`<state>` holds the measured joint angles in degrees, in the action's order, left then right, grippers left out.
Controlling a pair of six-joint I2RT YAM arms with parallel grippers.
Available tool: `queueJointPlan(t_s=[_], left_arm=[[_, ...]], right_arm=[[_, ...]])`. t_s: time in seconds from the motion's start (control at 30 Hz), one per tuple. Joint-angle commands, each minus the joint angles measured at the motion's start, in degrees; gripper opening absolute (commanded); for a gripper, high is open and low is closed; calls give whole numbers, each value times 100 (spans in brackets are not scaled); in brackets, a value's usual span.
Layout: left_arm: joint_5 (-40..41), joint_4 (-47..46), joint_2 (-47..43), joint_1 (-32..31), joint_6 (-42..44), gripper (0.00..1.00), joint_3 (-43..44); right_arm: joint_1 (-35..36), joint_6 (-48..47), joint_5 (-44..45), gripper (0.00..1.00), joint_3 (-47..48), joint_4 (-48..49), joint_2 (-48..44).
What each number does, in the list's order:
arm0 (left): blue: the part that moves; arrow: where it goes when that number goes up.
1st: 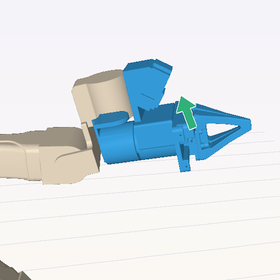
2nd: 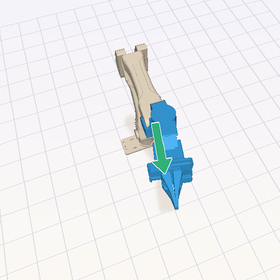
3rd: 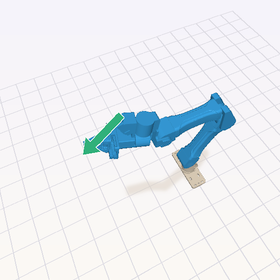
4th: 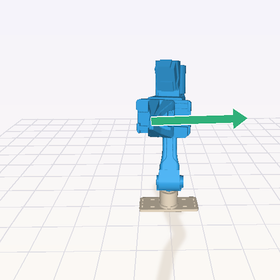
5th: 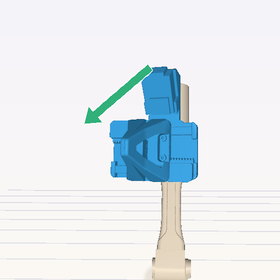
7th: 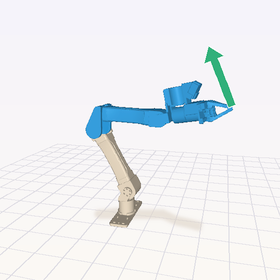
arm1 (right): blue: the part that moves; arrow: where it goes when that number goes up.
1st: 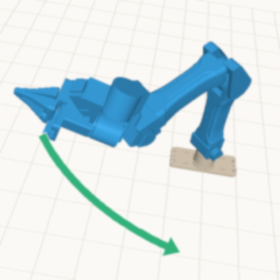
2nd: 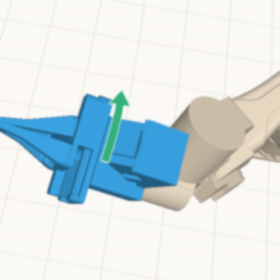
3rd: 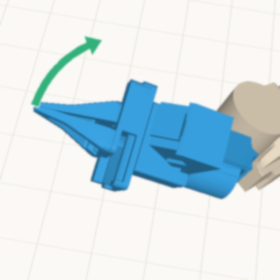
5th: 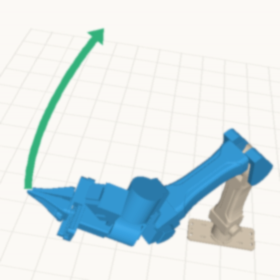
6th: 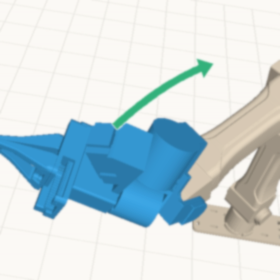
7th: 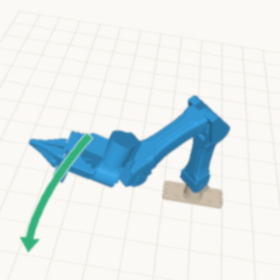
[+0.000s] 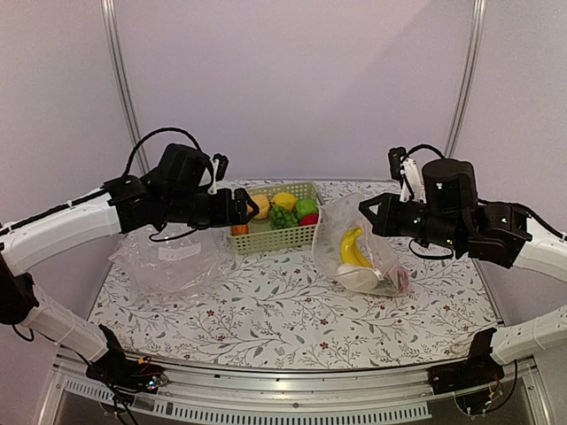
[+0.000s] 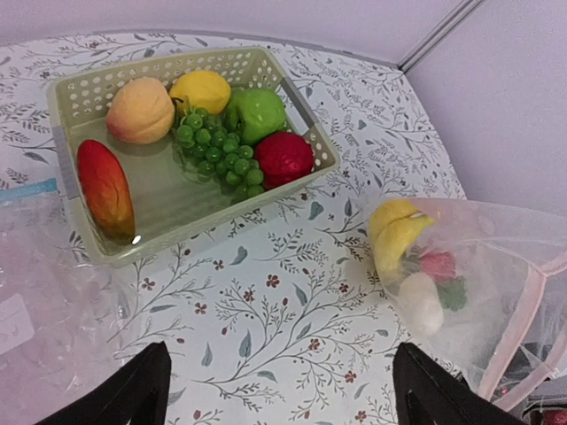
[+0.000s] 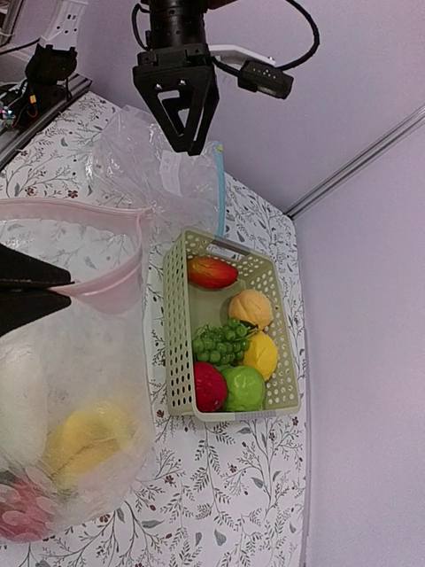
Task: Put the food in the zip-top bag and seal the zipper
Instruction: Pick up the fake fruit from the bin.
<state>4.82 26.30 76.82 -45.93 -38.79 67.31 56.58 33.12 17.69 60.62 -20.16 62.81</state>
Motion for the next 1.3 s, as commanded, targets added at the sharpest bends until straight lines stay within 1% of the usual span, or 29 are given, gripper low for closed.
queueJointPlan(t_s=[0.0,0.13,0.23,0.37,0.5,0.63,0.73,0.93,1.27], left_arm=[[60,826,693,330,709,87,646],[112,1080,1466,584,868,86,1311],[388,1392,2208,732,769,85,1953],[658,1614,2961,823,580,85,2578],[788,1726,3506,937,411,81,3049],[1103,1971,4018,957,365,76,3540],[1231,1998,4288,955,378,73,3720],[1619,2361,4821,987,460,72,4129],[1489,2362,5284,1196,489,68,4272]], right_arm=[[26,-99,164,0,-92,-74,-184],[23,-104,182,0,-106,-67,-258],[20,-74,223,0,-138,-68,-315],[19,-43,196,0,-183,-42,-356],[20,-25,138,0,-211,-39,-398],[26,-33,141,0,-235,-27,-433],[26,-25,114,0,-239,16,-436],[27,-32,74,0,-204,47,-401],[27,-28,62,0,-179,54,-392]])
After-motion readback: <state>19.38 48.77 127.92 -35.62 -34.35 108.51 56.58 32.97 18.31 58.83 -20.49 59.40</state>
